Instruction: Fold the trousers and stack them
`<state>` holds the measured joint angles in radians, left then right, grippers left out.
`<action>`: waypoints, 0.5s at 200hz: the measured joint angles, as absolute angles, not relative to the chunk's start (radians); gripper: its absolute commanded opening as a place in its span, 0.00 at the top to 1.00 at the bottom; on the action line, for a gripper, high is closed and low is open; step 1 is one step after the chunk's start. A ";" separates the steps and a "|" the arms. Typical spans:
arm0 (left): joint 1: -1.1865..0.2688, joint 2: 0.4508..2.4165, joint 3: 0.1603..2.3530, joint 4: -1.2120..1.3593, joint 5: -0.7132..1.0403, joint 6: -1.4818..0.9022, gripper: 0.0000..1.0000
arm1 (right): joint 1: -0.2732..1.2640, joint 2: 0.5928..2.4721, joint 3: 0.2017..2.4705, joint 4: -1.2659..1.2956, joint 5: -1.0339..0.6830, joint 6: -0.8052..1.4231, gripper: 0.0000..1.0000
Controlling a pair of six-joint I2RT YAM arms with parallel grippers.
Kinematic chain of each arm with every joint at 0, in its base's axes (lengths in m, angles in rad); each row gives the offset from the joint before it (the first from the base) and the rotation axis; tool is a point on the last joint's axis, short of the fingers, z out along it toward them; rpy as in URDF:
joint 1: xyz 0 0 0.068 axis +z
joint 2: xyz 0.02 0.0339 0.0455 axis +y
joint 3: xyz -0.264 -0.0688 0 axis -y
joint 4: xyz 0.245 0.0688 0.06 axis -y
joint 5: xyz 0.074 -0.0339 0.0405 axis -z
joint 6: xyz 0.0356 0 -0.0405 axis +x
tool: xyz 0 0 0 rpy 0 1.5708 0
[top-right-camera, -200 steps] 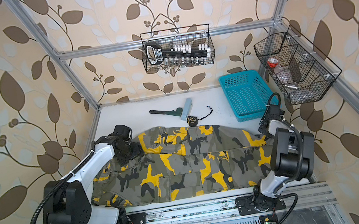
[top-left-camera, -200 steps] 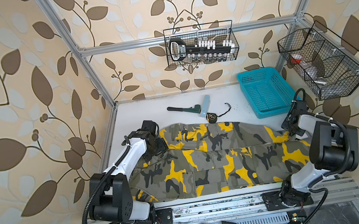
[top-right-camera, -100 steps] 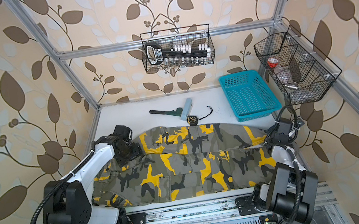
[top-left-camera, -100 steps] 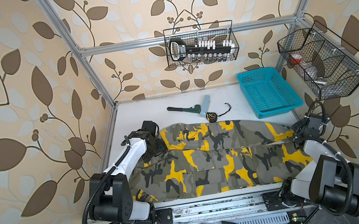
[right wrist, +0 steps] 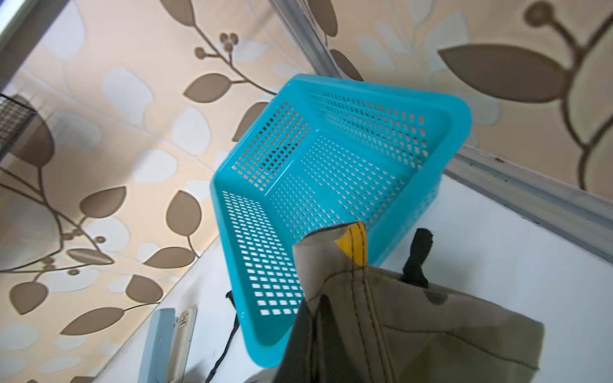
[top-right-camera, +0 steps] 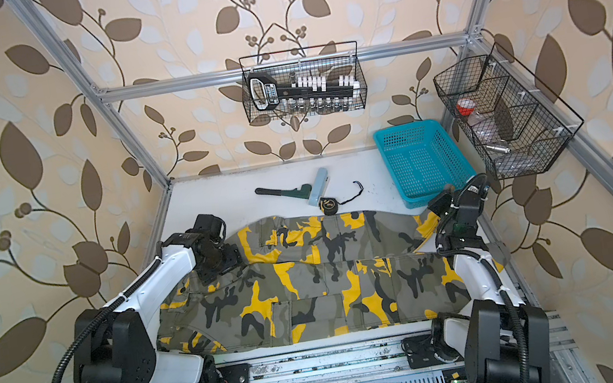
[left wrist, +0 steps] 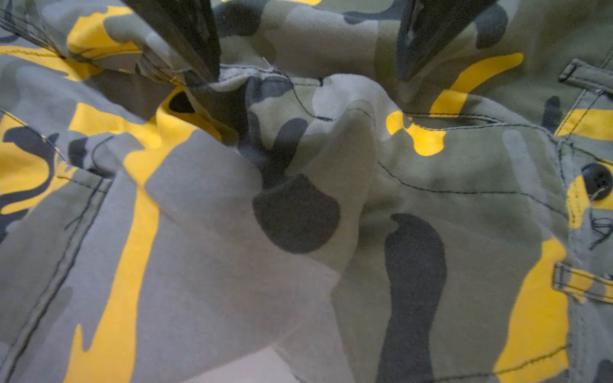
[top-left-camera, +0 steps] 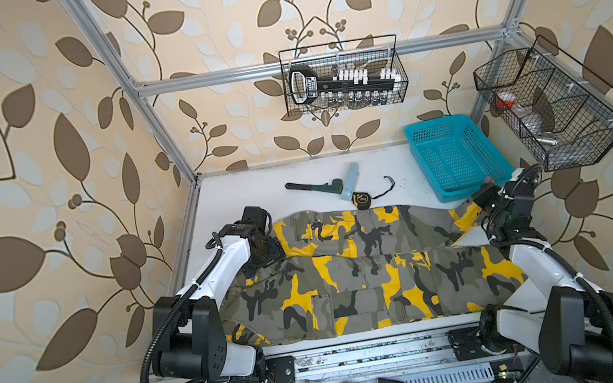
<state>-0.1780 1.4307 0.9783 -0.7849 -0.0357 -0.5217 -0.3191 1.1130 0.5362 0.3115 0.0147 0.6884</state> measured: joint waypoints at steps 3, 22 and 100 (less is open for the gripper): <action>-0.178 1.431 0.978 -0.785 -0.036 -0.522 0.16 | -0.319 1.109 0.539 0.311 0.013 0.688 0.98; -0.178 1.431 0.978 -0.785 -0.038 -0.520 0.16 | -0.338 1.085 0.551 0.311 -0.006 0.689 0.98; -0.178 1.431 0.978 -0.783 -0.037 -0.501 0.16 | -0.588 1.074 0.537 -0.032 -0.040 0.653 0.88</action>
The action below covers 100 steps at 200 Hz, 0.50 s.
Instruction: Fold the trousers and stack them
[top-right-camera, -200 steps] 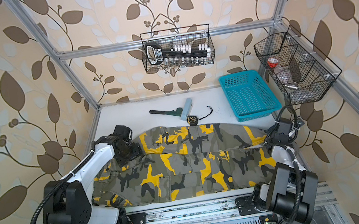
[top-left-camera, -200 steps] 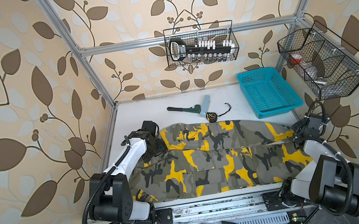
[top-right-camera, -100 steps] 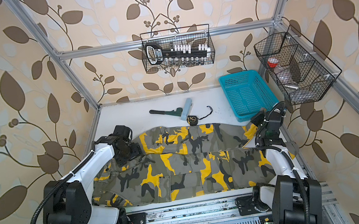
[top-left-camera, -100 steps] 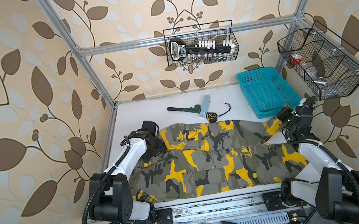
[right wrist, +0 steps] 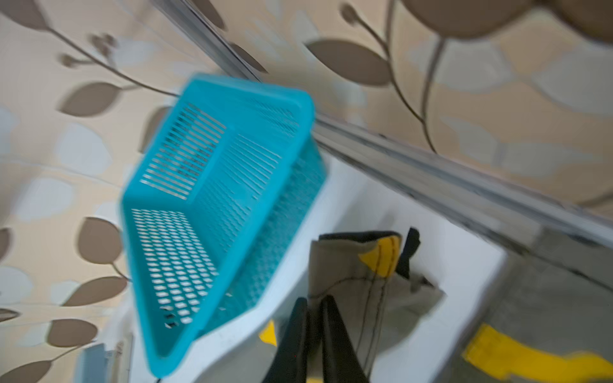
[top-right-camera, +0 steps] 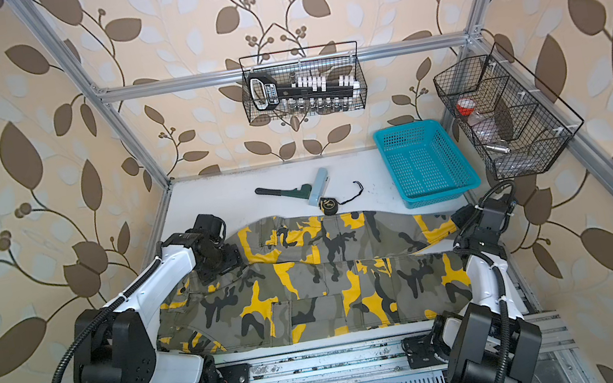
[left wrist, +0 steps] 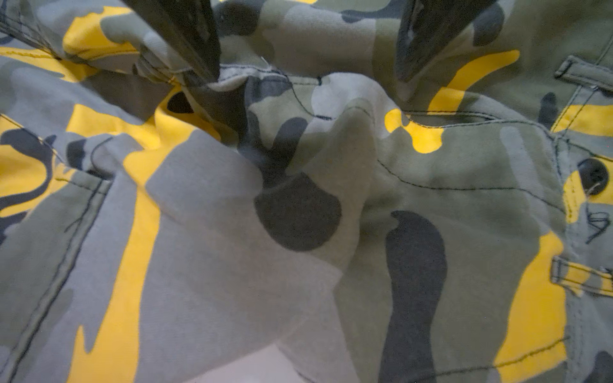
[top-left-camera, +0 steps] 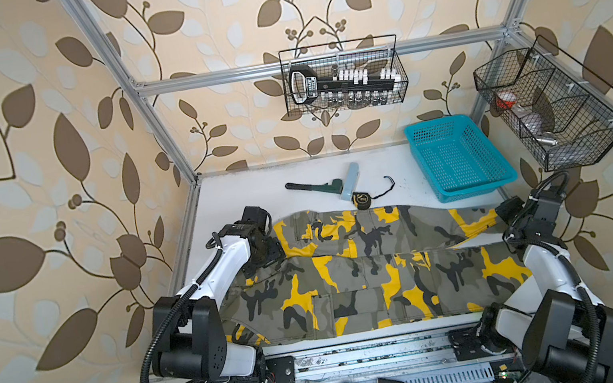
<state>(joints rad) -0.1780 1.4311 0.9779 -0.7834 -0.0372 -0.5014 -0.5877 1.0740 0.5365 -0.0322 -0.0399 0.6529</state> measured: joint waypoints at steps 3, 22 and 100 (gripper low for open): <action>-0.178 1.431 0.978 -0.784 -0.037 -0.500 0.16 | -0.592 1.075 0.536 -0.057 -0.037 0.651 0.88; -0.178 1.431 0.978 -0.784 -0.036 -0.495 0.16 | -0.616 1.074 0.527 -0.188 0.000 0.645 0.86; -0.178 1.478 1.016 -0.792 -0.033 -0.475 0.16 | -0.618 0.914 0.507 -0.512 0.165 0.674 0.63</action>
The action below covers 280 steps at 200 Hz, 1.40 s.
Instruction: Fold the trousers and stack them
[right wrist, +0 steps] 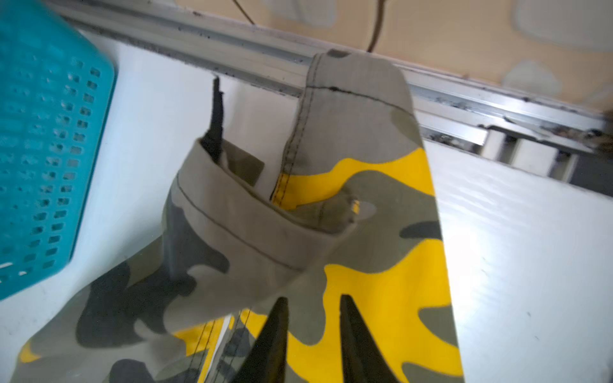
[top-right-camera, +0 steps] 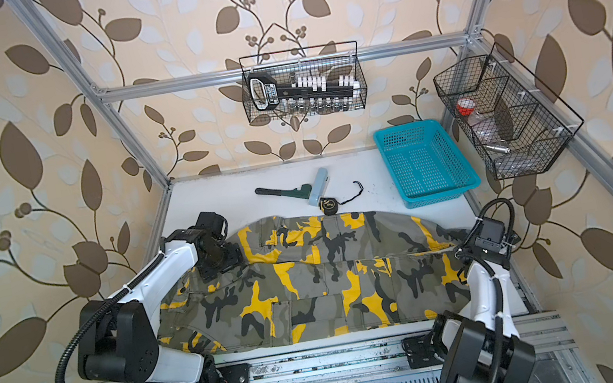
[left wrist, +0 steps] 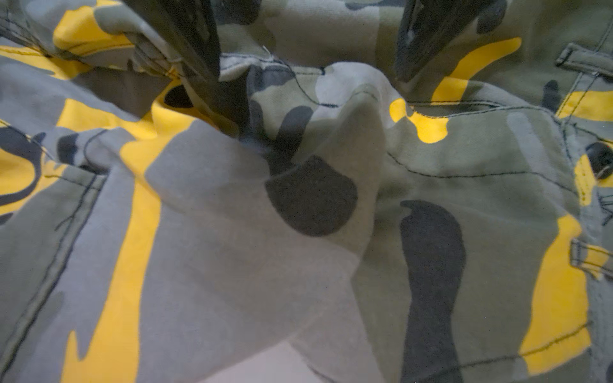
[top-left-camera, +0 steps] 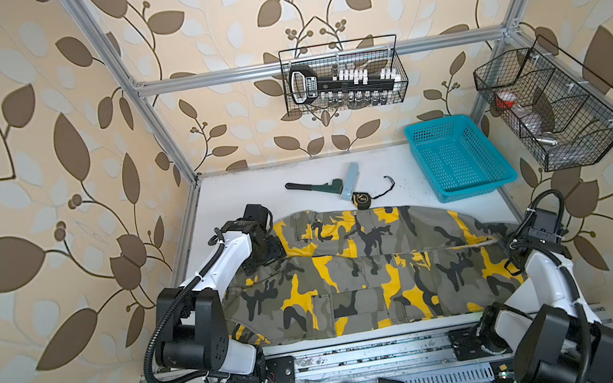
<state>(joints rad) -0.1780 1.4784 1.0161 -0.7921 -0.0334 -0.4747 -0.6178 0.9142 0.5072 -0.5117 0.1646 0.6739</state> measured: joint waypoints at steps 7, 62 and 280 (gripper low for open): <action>-0.178 1.479 1.023 -0.793 -0.033 -0.473 0.16 | -0.618 0.869 0.509 -0.538 0.173 0.680 0.60; -0.178 1.511 1.072 -0.800 -0.025 -0.470 0.16 | -0.594 0.797 0.571 -0.548 0.167 0.612 0.39; -0.159 1.506 1.119 -0.834 -0.067 -0.450 0.14 | -0.483 1.602 0.789 -0.201 0.099 0.374 0.42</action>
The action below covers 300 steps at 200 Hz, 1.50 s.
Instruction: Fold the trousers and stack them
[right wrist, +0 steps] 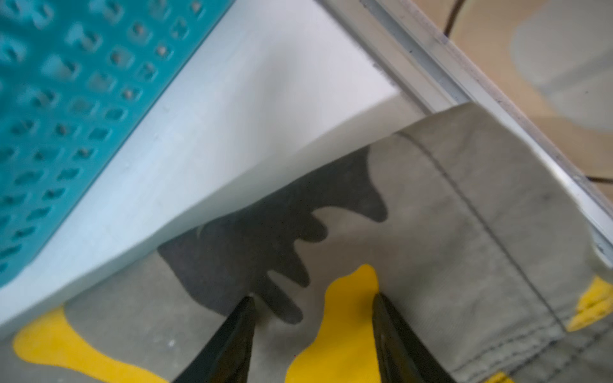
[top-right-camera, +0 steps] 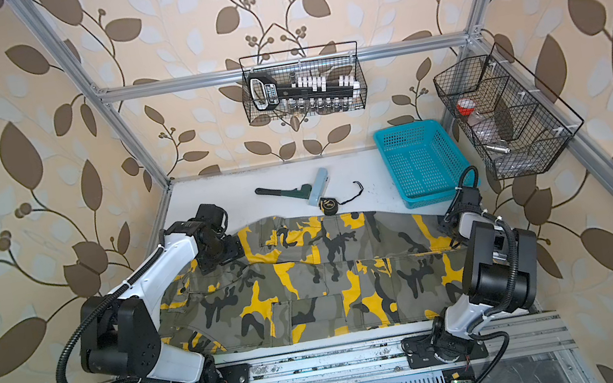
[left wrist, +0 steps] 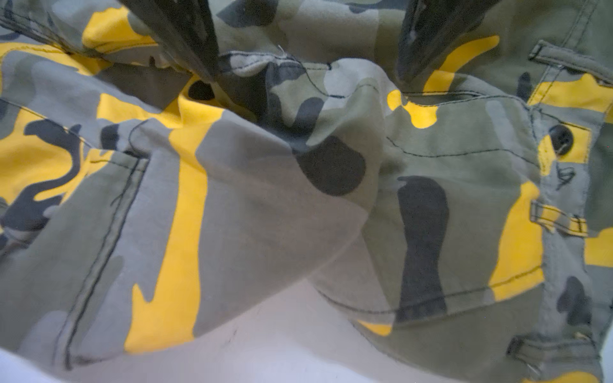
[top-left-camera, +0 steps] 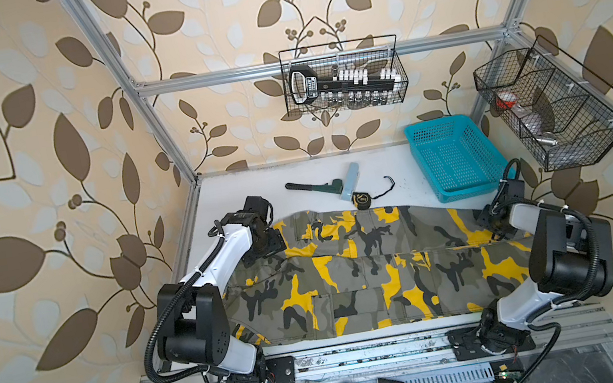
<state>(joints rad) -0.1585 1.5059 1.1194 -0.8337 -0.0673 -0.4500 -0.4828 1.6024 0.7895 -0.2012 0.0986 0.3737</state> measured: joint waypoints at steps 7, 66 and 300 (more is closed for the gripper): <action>-0.139 1.500 1.130 -0.834 -0.073 -0.448 0.14 | -0.492 1.608 0.799 -0.203 0.094 0.380 0.39; 0.130 1.510 1.164 -0.815 -0.095 -0.488 0.13 | -0.498 1.635 0.899 -0.246 0.094 0.373 0.32; 0.211 2.146 1.617 -0.854 -0.167 -0.696 0.73 | -0.067 1.077 0.530 -0.329 -0.131 0.450 0.25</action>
<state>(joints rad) 0.2111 2.1456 1.6165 -0.8543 -0.1669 -0.6960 -0.0673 1.0767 0.5297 -0.3286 -0.1310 0.4496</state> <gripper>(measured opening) 0.356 0.746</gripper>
